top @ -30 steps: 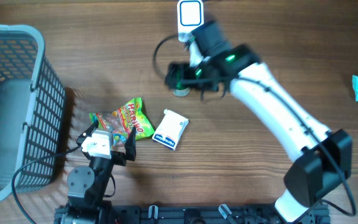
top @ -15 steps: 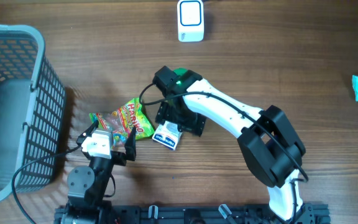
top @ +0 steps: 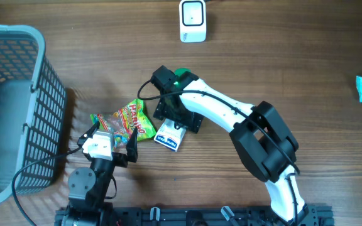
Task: Scan the item barcode
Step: 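Grasp the white Hansaplast pack with the right gripper and lift, then turn the white pack and hold its barcode to the scanner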
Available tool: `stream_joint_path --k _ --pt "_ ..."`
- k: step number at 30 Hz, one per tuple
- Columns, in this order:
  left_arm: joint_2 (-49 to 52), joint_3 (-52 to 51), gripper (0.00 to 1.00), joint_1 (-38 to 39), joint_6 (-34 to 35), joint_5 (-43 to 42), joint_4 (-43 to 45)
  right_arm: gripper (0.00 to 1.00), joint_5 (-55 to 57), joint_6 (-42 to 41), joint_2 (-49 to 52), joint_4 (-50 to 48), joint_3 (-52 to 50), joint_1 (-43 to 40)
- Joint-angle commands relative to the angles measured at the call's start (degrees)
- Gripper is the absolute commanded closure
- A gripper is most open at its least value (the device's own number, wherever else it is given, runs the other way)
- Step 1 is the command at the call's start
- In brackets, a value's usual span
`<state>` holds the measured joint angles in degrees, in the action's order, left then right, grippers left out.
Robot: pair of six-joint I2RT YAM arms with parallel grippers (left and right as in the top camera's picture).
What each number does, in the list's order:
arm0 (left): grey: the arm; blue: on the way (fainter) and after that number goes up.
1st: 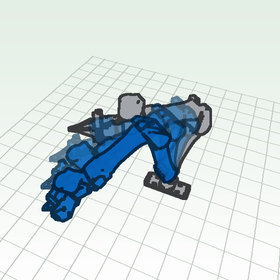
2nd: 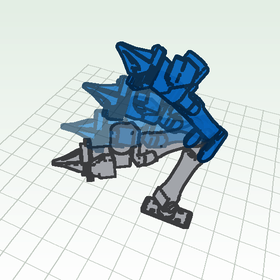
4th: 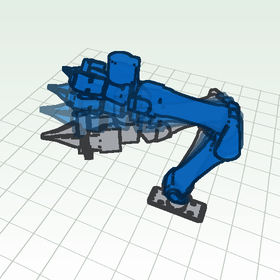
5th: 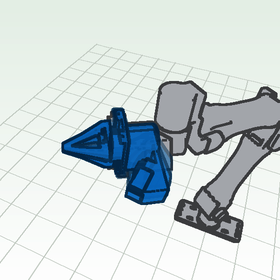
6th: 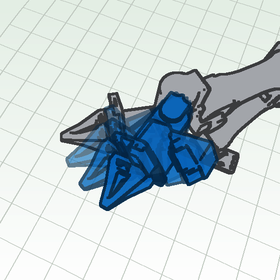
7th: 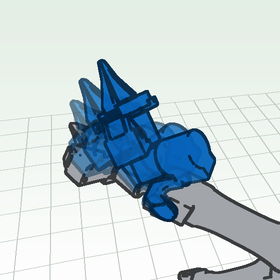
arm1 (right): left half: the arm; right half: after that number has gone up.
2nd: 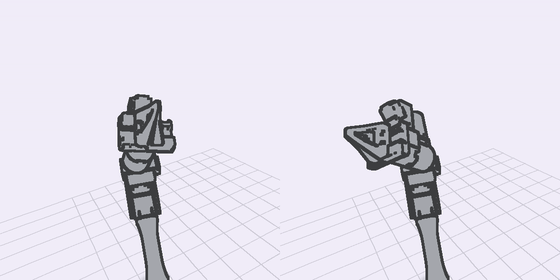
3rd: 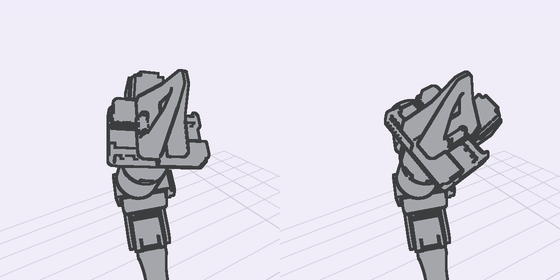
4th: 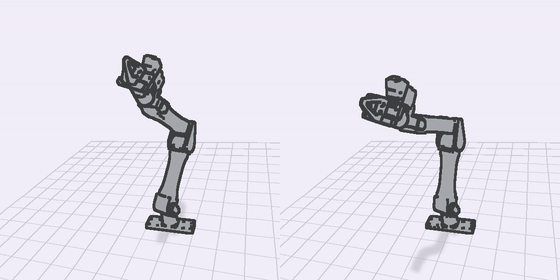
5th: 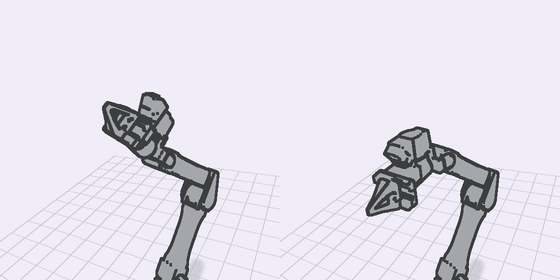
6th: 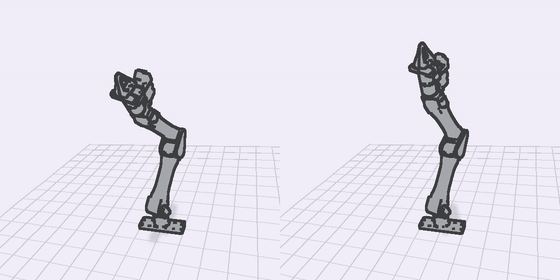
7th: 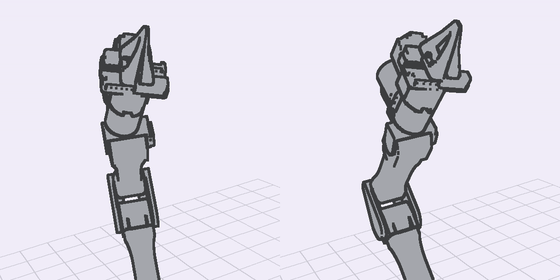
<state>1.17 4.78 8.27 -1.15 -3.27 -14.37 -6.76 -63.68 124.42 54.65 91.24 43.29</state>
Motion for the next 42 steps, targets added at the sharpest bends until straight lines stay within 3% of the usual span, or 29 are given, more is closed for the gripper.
stream_joint_path --k 1,3,7,11,20,22,27,33,40,42 --pt "-0.24 -0.39 0.0 0.26 0.55 0.31 0.17 0.01 3.37 -0.76 3.76 0.24 1.03 -0.5" --pt "-0.24 -0.39 0.0 0.26 0.52 0.31 0.17 0.03 4.04 -0.74 5.42 0.11 1.03 -0.5" --pt "-0.24 -0.39 0.0 0.26 0.52 0.31 0.17 0.32 4.2 -0.33 5.68 0.26 1.01 -0.52" --pt "-0.24 -0.39 0.0 0.26 0.52 0.31 0.17 0.34 4.44 1.16 5.62 4.96 2.4 -1.01" --pt "-0.24 -0.39 0.0 0.26 0.55 0.31 0.17 0.41 6.82 10.01 4.2 36.5 14.14 -11.5" --pt "-0.24 -0.39 0.0 0.26 0.52 0.31 0.17 0.4 6.32 14.99 3.72 37.68 14.14 -14.53" --pt "-0.24 -0.39 0.0 0.26 0.55 0.31 0.17 0.34 5.29 15.41 3.72 36.3 14.14 -26.29" --pt "-0.24 -0.39 0.0 0.26 0.55 0.31 0.17 0.35 9.35 -3.58 3.72 37.31 14.08 -40.85" --pt "-0.24 -0.39 0.0 0.26 0.52 0.31 0.17 0.37 7.69 -13.07 3.82 37.66 1.4 -46.58" --pt "-0.24 -0.39 0.0 0.26 0.55 0.31 0.17 0.37 6.88 -12.5 4.13 37.55 -2.19 -47.36"
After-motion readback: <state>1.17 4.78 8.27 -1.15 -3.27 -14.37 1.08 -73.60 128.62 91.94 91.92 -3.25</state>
